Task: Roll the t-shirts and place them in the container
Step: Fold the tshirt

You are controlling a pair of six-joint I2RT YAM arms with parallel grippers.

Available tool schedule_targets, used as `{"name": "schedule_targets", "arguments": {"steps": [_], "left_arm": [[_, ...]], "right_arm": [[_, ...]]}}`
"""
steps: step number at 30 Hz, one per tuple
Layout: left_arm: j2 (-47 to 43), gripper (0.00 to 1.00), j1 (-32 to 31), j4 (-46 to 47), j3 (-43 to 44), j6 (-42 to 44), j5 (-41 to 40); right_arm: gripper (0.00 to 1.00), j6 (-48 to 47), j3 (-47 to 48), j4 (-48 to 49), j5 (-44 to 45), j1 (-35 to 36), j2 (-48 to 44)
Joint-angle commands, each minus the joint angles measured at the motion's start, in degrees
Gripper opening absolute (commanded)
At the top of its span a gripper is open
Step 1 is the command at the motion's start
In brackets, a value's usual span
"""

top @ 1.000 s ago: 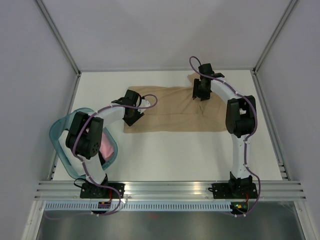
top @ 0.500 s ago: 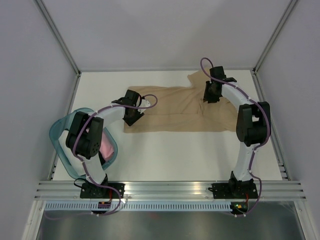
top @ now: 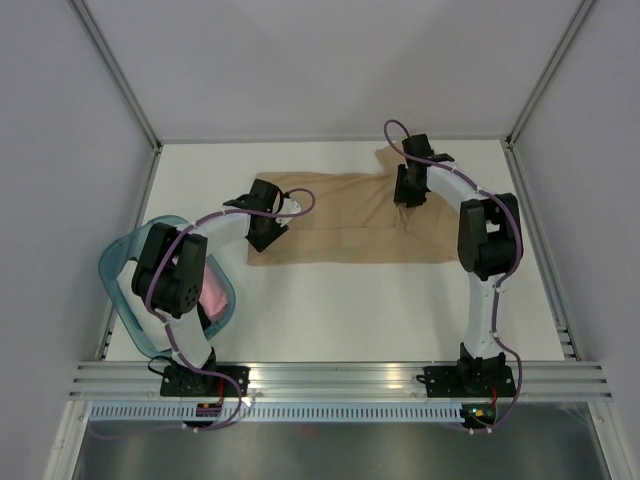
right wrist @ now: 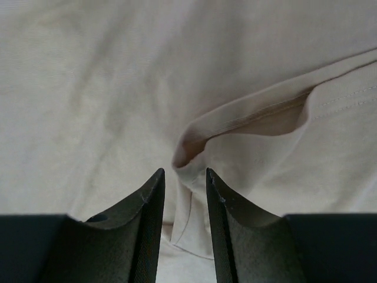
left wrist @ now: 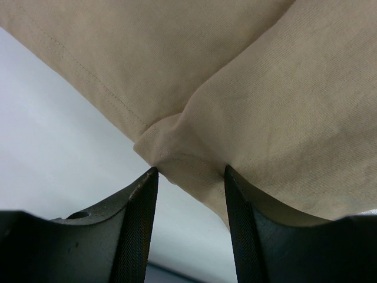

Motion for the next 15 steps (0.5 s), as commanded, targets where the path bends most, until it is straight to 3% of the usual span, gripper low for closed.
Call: {"name": "schedule_targets", "arguments": {"steps": [1, 4, 10, 15], "left_arm": [[1.05, 0.55, -0.08, 0.14, 1.21, -0.81, 0.05], [1.40, 0.55, -0.08, 0.14, 1.21, -0.81, 0.05], [1.66, 0.55, -0.16, 0.14, 1.39, -0.90, 0.14], [1.84, 0.55, -0.08, 0.14, 1.39, -0.81, -0.03]], "right_arm": [[0.40, -0.89, 2.88, -1.87, 4.05, 0.14, 1.80], [0.34, -1.24, 3.31, -1.78, 4.32, 0.23, 2.24], [0.09, -1.59, 4.72, -1.16, 5.01, 1.28, 1.89], [0.06, -2.30, 6.04, -0.81, 5.28, 2.34, 1.72]]}}
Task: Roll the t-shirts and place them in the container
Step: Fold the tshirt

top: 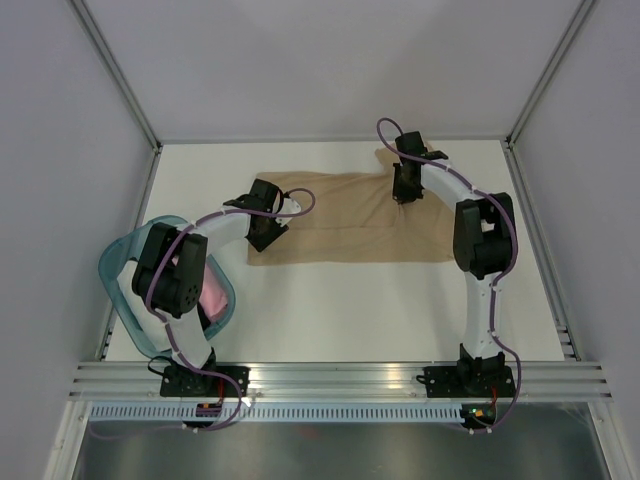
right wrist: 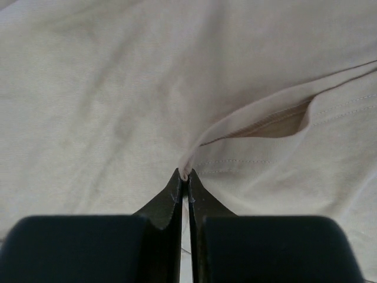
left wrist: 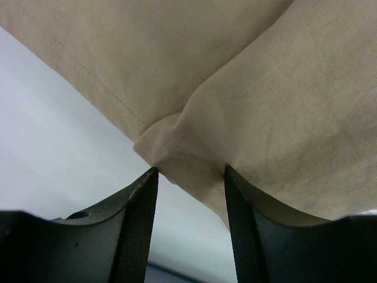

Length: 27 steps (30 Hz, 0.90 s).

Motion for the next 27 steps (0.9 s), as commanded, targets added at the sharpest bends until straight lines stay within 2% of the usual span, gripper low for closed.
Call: {"name": "schedule_targets", "arguments": {"steps": [1, 6, 8, 9, 10, 12, 14, 15, 17, 20, 23, 25, 26, 27], "left_arm": [[1.58, 0.55, -0.19, 0.03, 1.23, -0.81, 0.01], [2.28, 0.55, -0.19, -0.05, 1.23, -1.07, 0.19], [2.28, 0.55, -0.19, 0.03, 1.23, -1.07, 0.19], [2.37, 0.55, -0.19, 0.03, 1.23, -1.07, 0.19], [2.37, 0.55, -0.10, 0.03, 1.15, -1.07, 0.19], [2.37, 0.55, -0.10, 0.03, 1.15, -1.16, 0.19], [2.45, 0.55, -0.10, 0.03, 1.23, -1.07, 0.27], [2.28, 0.55, -0.10, -0.05, 1.23, -1.16, 0.45], [2.10, 0.55, -0.10, -0.05, 1.41, -1.16, 0.36], [2.10, 0.55, -0.10, -0.06, 1.67, -1.25, 0.19], [2.36, 0.55, -0.10, -0.14, 2.02, -1.51, -0.25], [2.45, 0.55, -0.10, -0.14, 1.94, -1.77, -0.60], [2.45, 0.55, -0.19, -0.14, 1.76, -1.86, -0.69], [2.54, 0.55, -0.10, -0.23, 1.67, -1.78, -0.78]], "right_arm": [[0.06, -0.96, 2.72, 0.91, 1.54, 1.09, -0.21], [0.10, -1.58, 2.54, 0.91, 0.23, 1.44, 0.93], [0.24, -2.11, 2.80, 1.18, -0.47, 1.44, 1.46], [0.40, -2.45, 2.89, 1.44, -1.26, 1.44, 1.72], [0.46, -2.98, 2.98, 1.44, -1.79, 1.44, 1.81], [0.56, -3.16, 4.12, 1.01, -3.54, 1.44, 1.73], [0.60, -2.99, 5.78, 0.48, -3.73, 1.44, 0.51], [0.66, -2.99, 6.14, 0.30, -3.12, 1.44, -0.20], [0.69, -2.81, 5.71, 0.82, -2.50, 1.09, -3.26], [0.69, -1.67, 1.50, 2.31, -2.24, -0.75, -8.28], [0.62, 1.58, -6.23, 6.87, -3.64, -4.79, -13.11], [0.47, 4.04, -11.84, 8.99, -5.22, -8.38, -14.87], [0.30, 4.74, -13.00, 10.39, -5.75, -9.53, -14.71], [0.21, 5.01, -13.71, 10.67, -6.71, -10.50, -14.19]]}}
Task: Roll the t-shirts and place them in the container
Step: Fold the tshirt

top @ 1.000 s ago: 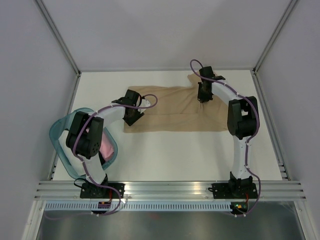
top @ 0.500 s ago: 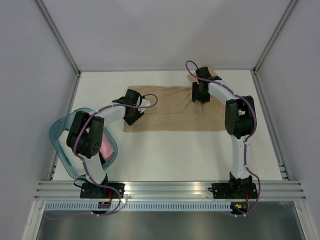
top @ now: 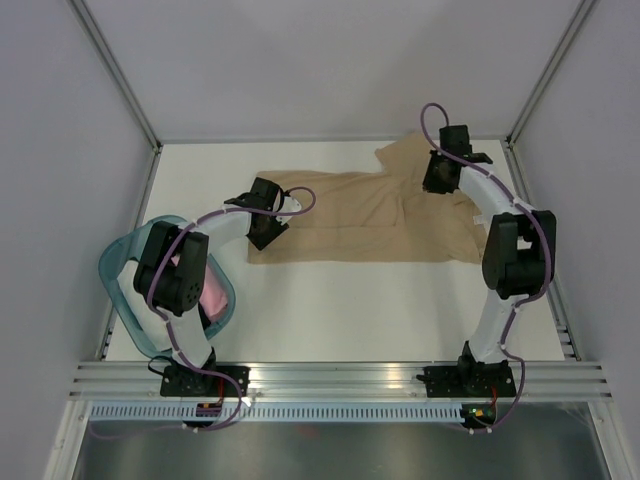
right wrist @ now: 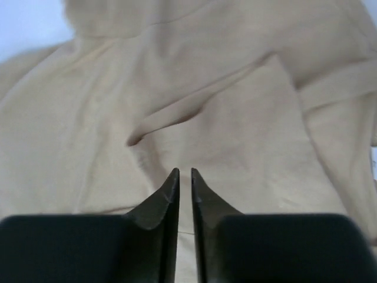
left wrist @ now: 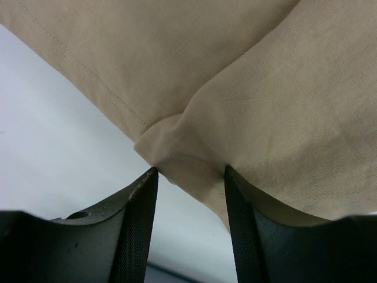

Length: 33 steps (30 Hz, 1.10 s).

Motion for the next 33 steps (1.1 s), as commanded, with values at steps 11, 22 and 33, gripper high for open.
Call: {"name": "schedule_targets", "arguments": {"steps": [11, 22, 33], "left_arm": [[2.63, 0.55, -0.08, -0.03, 0.23, -2.63, -0.26], [2.72, 0.55, -0.08, -0.03, 0.67, -2.54, 1.59], [-1.32, 0.56, -0.34, -1.43, 3.13, -2.37, 4.31]], "right_arm": [[0.00, 4.29, 8.72, -0.70, 1.44, -6.50, 15.38], [0.15, 1.75, 16.73, -6.69, 5.04, -9.22, 12.25], [0.56, 8.25, -23.50, -8.11, 11.30, -14.75, -19.41]]}}
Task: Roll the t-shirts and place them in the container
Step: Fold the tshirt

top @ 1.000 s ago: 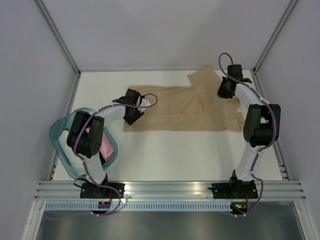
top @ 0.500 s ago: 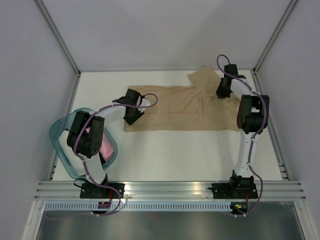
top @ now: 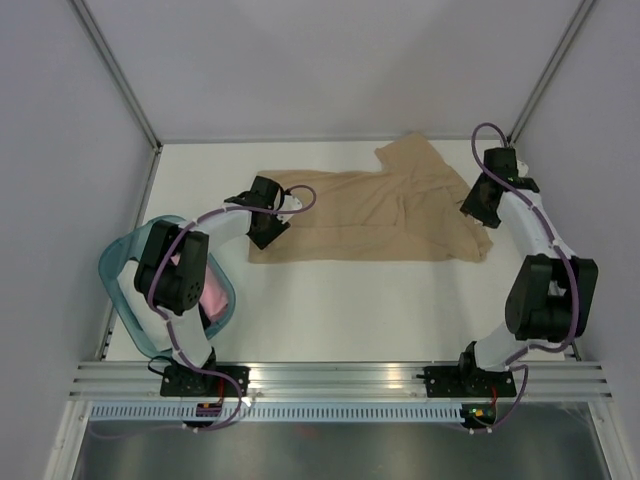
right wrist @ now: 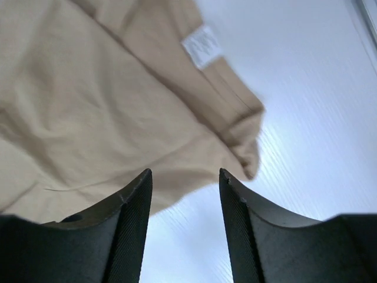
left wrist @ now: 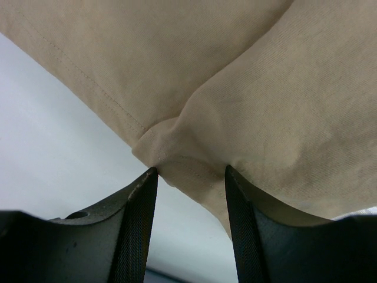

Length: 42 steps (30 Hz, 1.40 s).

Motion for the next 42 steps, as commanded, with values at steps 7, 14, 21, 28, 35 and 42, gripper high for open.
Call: {"name": "schedule_targets", "arguments": {"steps": [7, 14, 21, 28, 35, 42], "left_arm": [[-7.35, 0.56, -0.45, -4.71, 2.70, -3.79, 2.72], [-7.28, 0.56, -0.71, -5.86, -3.01, -6.35, 3.77], [-1.83, 0.56, -0.80, -3.40, -3.98, -7.05, 0.88], [-1.04, 0.56, -0.80, -2.78, -4.51, -6.17, -0.36], [-3.65, 0.56, -1.06, -2.96, -5.04, -5.12, 2.44], [-12.87, 0.57, -2.38, -5.59, -4.95, -1.52, 8.76]], "right_arm": [[0.51, 2.11, -16.35, 5.34, -3.46, -6.21, -2.15], [0.50, 2.11, -16.09, 7.45, -1.71, -6.21, 2.15], [0.15, 2.11, -17.41, 9.47, -0.38, -8.66, 4.27], [0.04, 0.44, -14.60, 6.58, -0.30, -11.66, 4.70], [0.47, -0.09, -12.23, 4.29, -1.53, -12.71, 5.41], [0.46, 0.17, -12.66, 4.55, -7.49, -12.71, 1.63]]}}
